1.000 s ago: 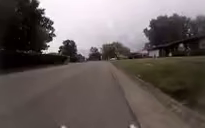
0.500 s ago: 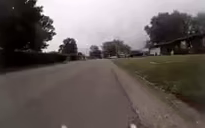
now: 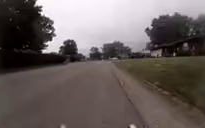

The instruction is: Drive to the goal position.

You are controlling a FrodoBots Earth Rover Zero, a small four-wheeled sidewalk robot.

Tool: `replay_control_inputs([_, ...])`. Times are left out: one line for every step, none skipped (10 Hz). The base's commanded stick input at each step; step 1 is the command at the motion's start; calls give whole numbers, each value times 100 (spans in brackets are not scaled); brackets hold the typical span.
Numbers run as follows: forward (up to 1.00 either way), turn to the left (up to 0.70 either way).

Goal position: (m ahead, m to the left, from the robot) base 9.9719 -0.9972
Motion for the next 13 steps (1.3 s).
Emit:
replay_control_inputs([100,-1])
replay_control_inputs([100,-3])
replay_control_inputs([100,-26])
replay_control_inputs([100,0])
replay_control_inputs([100,0])
replay_control_inputs([100,0])
replay_control_inputs([100,0])
replay_control_inputs([100,0])
replay_control_inputs([100,0])
replay_control_inputs([100,0])
replay_control_inputs([100,0])
replay_control_inputs([100,0])
replay_control_inputs([100,0])
